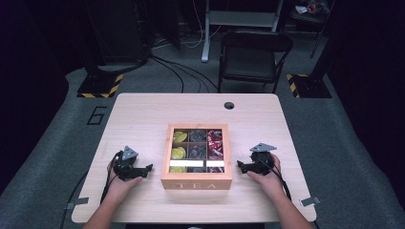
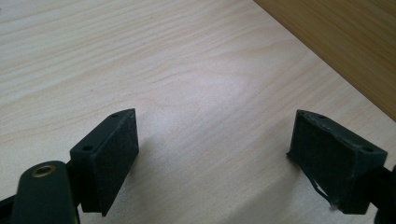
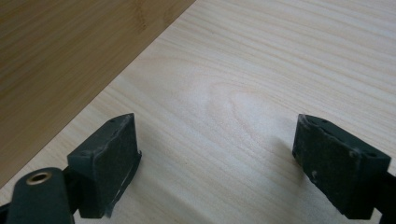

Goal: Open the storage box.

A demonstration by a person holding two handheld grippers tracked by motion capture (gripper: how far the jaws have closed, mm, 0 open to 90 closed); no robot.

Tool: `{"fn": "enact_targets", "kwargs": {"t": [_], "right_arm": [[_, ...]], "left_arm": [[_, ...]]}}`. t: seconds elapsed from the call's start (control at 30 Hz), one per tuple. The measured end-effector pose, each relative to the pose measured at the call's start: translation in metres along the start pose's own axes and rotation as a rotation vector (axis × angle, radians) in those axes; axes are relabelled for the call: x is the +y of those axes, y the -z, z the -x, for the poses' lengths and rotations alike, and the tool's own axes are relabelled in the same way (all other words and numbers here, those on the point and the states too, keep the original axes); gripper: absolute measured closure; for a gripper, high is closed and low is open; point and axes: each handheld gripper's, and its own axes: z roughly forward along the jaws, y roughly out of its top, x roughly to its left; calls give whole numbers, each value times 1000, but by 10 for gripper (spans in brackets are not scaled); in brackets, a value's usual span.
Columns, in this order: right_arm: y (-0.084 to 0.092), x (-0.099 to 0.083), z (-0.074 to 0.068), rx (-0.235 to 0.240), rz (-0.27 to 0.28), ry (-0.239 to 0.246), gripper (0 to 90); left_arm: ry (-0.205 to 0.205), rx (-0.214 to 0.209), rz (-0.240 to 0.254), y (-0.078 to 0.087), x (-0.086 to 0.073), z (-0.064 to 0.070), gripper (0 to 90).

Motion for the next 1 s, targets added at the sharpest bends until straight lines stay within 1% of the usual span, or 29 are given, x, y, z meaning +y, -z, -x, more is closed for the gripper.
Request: {"fn": "enact_targets", "kwargs": {"t": [0.03,0.07,0.23,0.3,0.83,0.87,0.9,0.93,1.0], "right_arm": [[0,0,0,-4,0,3,134],[0,0,-1,-3,-2,-7,134],[0,0,0,-3,-1,1,133],[0,0,0,-4,2,15,134],[0,0,0,-1,2,8,144],[0,0,0,0,3,13,149],[1,0,-1,11,5,2,183],[1,0,-1,11,16,4,220],[2,0,-1,12,18,5,232]], "left_arm": [[1,0,0,0,0,0,155],[1,0,1,0,0,0,155],[-6,-1,-5,0,0,0,155],[-7,-1,-6,0,0,-1,155],[-5,-3,-6,1,0,0,156],[-3,0,-5,1,0,0,156],[-3,0,-6,1,0,0,157],[-3,0,-5,1,0,0,157],[-1,-7,-14,2,0,-1,161]]}}
